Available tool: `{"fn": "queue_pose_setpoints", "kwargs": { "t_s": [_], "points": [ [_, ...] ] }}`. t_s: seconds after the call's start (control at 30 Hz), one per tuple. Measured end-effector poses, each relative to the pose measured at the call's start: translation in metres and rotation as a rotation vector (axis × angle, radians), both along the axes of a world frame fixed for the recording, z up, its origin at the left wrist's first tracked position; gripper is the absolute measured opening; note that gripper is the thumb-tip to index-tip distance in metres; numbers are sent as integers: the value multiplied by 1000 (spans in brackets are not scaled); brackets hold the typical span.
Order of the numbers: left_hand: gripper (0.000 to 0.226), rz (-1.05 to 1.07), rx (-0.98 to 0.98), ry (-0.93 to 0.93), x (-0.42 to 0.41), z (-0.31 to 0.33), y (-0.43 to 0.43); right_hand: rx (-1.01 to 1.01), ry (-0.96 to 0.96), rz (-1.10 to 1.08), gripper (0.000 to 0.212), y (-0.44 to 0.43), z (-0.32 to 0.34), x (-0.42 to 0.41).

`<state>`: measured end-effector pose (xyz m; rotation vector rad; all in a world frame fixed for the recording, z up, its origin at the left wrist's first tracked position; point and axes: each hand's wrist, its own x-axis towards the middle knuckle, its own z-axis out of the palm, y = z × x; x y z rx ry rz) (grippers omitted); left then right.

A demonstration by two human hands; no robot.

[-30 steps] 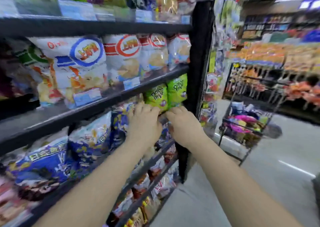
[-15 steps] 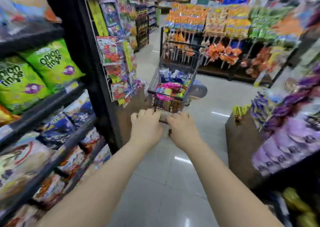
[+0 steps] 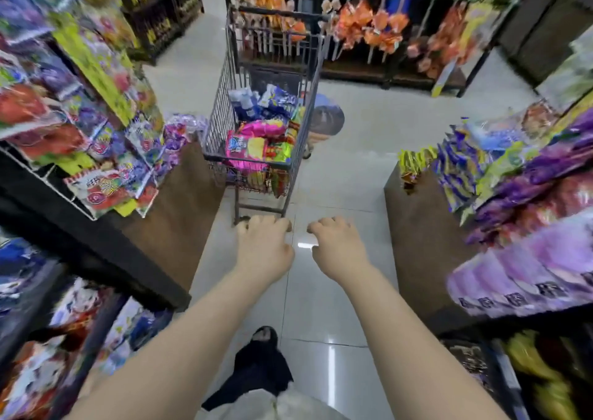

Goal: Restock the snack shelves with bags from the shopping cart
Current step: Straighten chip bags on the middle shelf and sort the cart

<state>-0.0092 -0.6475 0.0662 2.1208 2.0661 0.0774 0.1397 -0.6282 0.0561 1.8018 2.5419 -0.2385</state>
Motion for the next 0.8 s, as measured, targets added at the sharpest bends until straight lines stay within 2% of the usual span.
{"fn": "queue_pose_setpoints", "kwargs": {
  "t_s": [0.1,0.27,0.47,0.57,0.7,0.8],
  "points": [
    [40,-22,-73,-43,-12,-9,77,-26,2,-52,38,65,-4,-16],
    [38,-68,-68,-37,-37,-14,194,-48,38,-79,35,174,-2,-43],
    [33,23,-132,-72,-60,-30,293,-144,115,-96,35,273,-13,-49],
    [34,82,-181,-97,-70,-40,342,-160,138,-57,34,340,-22,-53],
    [36,201,-168,-112,-80,-54,414,-168,233,43,46,436,-34,-70],
    [34,298,-146,-136,-85,-60,466,-220,241,142,48,503,-44,-79]
  ]
}}
